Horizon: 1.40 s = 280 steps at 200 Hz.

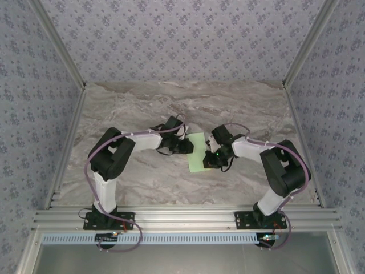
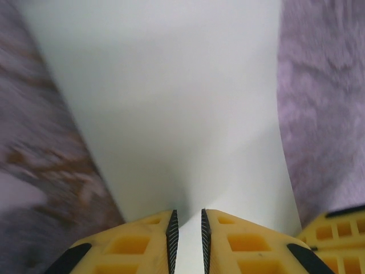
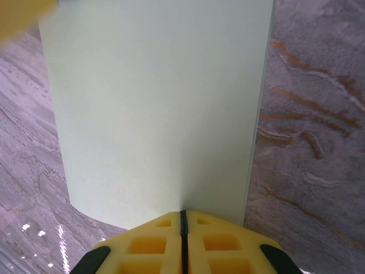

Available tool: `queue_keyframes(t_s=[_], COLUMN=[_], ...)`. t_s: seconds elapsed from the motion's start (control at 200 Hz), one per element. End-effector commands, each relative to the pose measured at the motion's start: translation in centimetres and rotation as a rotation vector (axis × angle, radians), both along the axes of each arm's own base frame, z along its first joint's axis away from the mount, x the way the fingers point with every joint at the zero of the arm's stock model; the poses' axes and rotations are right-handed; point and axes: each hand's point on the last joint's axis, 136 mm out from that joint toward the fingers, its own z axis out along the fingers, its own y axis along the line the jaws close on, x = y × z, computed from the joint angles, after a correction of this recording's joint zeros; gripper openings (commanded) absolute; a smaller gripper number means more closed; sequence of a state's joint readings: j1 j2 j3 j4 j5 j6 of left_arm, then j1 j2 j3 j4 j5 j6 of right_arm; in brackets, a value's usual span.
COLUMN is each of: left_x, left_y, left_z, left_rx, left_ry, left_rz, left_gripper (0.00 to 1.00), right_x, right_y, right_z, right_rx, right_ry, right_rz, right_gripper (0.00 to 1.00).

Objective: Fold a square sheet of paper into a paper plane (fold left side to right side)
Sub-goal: First fold the square sheet of paper in half at the center of the table.

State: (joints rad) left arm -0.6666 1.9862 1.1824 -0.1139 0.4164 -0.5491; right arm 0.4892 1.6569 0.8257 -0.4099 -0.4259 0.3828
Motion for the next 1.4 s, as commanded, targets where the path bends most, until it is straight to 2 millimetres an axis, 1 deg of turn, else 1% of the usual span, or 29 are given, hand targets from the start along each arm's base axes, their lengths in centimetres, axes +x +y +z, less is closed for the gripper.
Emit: queue_keyframes(t_s=[0.0,0.125,0.185,0.235,0.295,0.345,0.465,0.545,0.615,0.68,0.804,0.869,1.019,1.194,1.394], left_x=[3.8,6.3,6.9,7.1,6.7,6.2,4.2,2.9,2.1,1.9,2.6,3.2,4.7,6.4,9.0], left_y=[2.0,3.1,3.3,3.3,3.4,3.2,2.7,1.7,0.6,-0.4,-1.5,-1.7,-1.0,0.8,2.9], left_z=[-0.9,-0.9,-0.5,0.2,1.2,2.7,5.1,5.5,5.1,4.2,2.7,1.9,0.3,-1.3,-3.0], left_rx=[0.071,0.068,0.053,0.040,0.025,-0.009,-0.078,-0.112,-0.129,-0.130,-0.126,-0.108,-0.038,0.030,0.081], left_ry=[-0.053,-0.055,-0.059,-0.074,-0.086,-0.106,-0.140,-0.130,-0.106,-0.089,-0.069,-0.069,-0.085,-0.099,-0.089], left_rz=[0.080,0.125,0.132,0.130,0.124,0.120,0.097,0.061,0.029,0.009,0.004,0.010,0.042,0.109,0.173], left_gripper=[0.21,0.21,0.21,0.21,0.21,0.21,0.22,0.22,0.22,0.21,0.21,0.21,0.21,0.21,0.21], right_x=[-3.5,-3.7,-3.7,-3.6,-3.5,-3.4,-3.2,-3.1,-3.1,-3.2,-3.2,-3.3,-3.5,-3.7,-4.0], right_y=[-5.4,-5.3,-5.2,-5.0,-4.9,-4.9,-4.7,-4.6,-4.6,-4.7,-4.7,-4.8,-4.9,-5.2,-5.3], right_z=[-4.0,-4.1,-4.1,-4.0,-4.0,-4.0,-3.9,-3.9,-4.0,-4.1,-4.1,-4.1,-4.1,-4.2,-4.4], right_rx=[-0.272,-0.262,-0.255,-0.248,-0.243,-0.242,-0.236,-0.234,-0.235,-0.238,-0.244,-0.245,-0.257,-0.270,-0.273], right_ry=[0.122,0.123,0.122,0.119,0.117,0.115,0.113,0.113,0.115,0.118,0.121,0.122,0.123,0.127,0.132], right_rz=[-0.003,-0.003,-0.006,-0.007,-0.009,-0.011,-0.012,-0.015,-0.015,-0.014,-0.016,-0.015,-0.009,-0.007,-0.001], right_gripper=[0.07,0.07,0.07,0.07,0.07,0.07,0.07,0.07,0.08,0.08,0.07,0.08,0.08,0.08,0.08])
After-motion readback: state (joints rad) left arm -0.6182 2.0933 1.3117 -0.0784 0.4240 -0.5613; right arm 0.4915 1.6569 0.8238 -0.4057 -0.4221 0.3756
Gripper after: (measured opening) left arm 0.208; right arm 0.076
